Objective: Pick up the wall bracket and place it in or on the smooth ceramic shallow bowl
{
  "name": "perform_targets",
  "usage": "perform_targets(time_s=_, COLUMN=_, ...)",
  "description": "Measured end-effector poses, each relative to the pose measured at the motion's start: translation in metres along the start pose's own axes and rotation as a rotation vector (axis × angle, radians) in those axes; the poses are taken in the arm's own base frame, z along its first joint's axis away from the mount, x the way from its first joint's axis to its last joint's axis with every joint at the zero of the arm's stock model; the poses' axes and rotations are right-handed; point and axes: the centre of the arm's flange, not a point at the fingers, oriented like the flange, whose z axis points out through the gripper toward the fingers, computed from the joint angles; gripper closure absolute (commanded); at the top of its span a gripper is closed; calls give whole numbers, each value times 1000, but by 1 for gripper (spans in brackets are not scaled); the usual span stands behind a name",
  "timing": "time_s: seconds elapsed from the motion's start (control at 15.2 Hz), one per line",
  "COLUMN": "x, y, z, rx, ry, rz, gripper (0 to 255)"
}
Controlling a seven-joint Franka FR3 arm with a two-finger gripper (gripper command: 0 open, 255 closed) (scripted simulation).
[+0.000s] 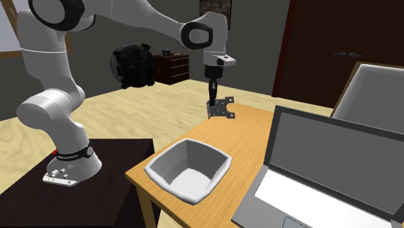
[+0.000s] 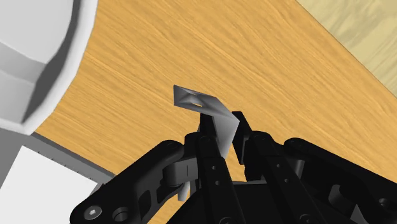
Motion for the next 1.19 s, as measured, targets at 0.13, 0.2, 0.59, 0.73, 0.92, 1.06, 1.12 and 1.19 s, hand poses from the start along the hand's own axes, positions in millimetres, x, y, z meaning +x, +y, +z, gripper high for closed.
perform_targets(time_s=0.13, x=-2, y=-1, z=-10, rx=0, ry=0, rz=0, gripper=255)
perform_targets(time_s=0.2, x=-3, y=-1, z=-16, rx=0, ry=0, rz=0, gripper=255)
perform_targets(time_s=0.59, x=-19, y=36, z=-30, rx=0, ry=0, rz=1, gripper=255)
perform_targets(time_s=0.73, x=-33, y=58, z=-31, rx=0, ry=0, rz=1, gripper=255)
perform_targets(time_s=0.92, x=-52, y=95, z=-35, rx=0, ry=-1, rz=2, gripper=255)
perform_targets(time_s=1.06, x=-62, y=116, z=-37, rx=0, ry=-1, rz=1, gripper=255)
perform_targets(time_s=1.12, x=-68, y=131, z=-37, rx=0, ry=0, rz=2, gripper=255)
perform_targets(time_s=1.19, x=-75, y=140, z=-37, rx=0, ry=0, rz=2, gripper=255)
